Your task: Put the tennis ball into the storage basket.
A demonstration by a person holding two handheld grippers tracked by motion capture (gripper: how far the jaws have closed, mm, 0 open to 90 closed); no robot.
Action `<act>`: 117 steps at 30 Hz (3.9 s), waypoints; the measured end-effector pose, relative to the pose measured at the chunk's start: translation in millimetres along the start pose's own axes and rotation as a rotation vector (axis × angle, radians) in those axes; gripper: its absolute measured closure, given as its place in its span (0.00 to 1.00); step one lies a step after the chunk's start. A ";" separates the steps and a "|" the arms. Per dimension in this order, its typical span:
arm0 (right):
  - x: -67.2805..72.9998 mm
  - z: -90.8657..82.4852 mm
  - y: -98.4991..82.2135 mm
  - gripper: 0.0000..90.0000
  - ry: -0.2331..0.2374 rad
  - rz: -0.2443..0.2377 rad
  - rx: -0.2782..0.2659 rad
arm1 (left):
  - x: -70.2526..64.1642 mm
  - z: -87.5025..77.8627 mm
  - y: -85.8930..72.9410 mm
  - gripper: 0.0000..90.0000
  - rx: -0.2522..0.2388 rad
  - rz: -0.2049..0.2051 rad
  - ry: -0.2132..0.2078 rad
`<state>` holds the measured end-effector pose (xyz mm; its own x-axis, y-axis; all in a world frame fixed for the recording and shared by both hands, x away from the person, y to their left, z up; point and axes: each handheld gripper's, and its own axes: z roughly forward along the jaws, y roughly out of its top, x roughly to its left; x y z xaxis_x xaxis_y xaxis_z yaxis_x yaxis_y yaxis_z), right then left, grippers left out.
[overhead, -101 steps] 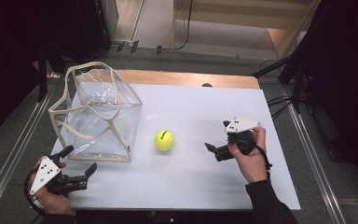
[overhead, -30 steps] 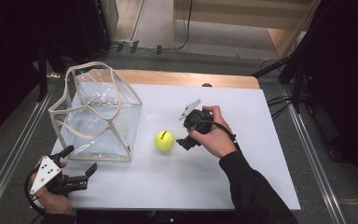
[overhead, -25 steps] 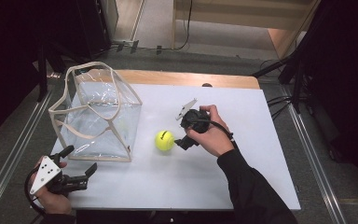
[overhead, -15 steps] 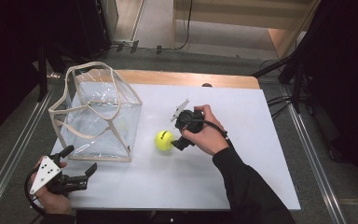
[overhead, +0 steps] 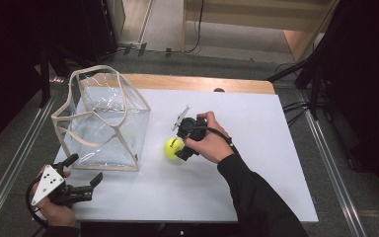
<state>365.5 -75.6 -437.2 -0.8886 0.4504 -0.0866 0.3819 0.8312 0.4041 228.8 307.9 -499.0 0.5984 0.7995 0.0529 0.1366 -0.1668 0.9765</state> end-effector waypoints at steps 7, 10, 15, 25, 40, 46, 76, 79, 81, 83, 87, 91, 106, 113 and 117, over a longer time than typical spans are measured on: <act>1.9 5.9 4.9 0.00 0.007 -0.020 0.012 | 0.1 -0.1 -0.1 0.00 -0.001 -0.002 -0.002; 2.8 7.4 6.1 0.00 0.010 -0.023 0.017 | 0.1 -0.2 0.0 0.00 -0.001 -0.002 -0.002; 4.9 10.9 9.9 0.00 0.014 -0.025 0.030 | 0.4 -0.2 0.1 0.00 0.000 0.001 -0.003; 9.5 20.3 16.2 0.00 0.033 -0.044 0.059 | 0.6 -0.3 0.1 0.00 0.001 -0.001 -0.002; 13.1 33.9 22.0 0.00 0.053 -0.042 0.098 | 1.1 -0.5 0.2 0.00 0.003 -0.002 0.000; 12.2 36.0 23.6 0.06 0.057 -0.024 0.106 | 1.3 -0.6 0.2 0.00 0.003 -0.003 0.000; 11.3 45.8 25.5 0.24 0.063 -0.019 0.130 | 1.6 -0.5 0.3 0.00 0.003 -0.003 -0.001; 10.9 45.6 25.4 0.25 0.062 -0.017 0.127 | 1.6 -0.5 0.3 0.00 0.002 -0.003 0.000; 11.1 45.5 25.5 0.25 0.061 -0.016 0.126 | 1.7 -0.5 0.3 0.00 0.002 -0.003 -0.001; 11.2 45.1 25.7 0.25 0.062 -0.014 0.126 | 1.7 -0.5 0.3 0.00 0.002 -0.003 0.000; 11.2 44.1 26.2 0.25 0.062 -0.017 0.128 | 1.7 -0.5 0.3 0.00 0.002 -0.003 -0.001; 11.2 43.0 28.1 0.25 0.061 -0.015 0.125 | 1.7 -0.4 0.3 0.00 0.002 -0.003 -0.001; 12.5 31.3 43.9 0.25 0.069 -0.041 0.108 | 1.8 -0.5 0.3 0.00 0.004 -0.003 -0.001; 12.3 26.1 49.9 0.25 0.075 -0.045 0.098 | 1.7 -0.5 0.4 0.00 0.003 -0.005 -0.001; 11.7 21.0 53.8 0.26 0.082 -0.050 0.097 | 1.8 -0.6 0.5 0.00 0.006 -0.004 -0.001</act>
<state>381.0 -18.8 -435.5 -0.9234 0.3827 -0.0281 0.3558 0.8814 0.3106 229.4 309.6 -498.4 0.5986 0.7996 0.0487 0.1435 -0.1668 0.9755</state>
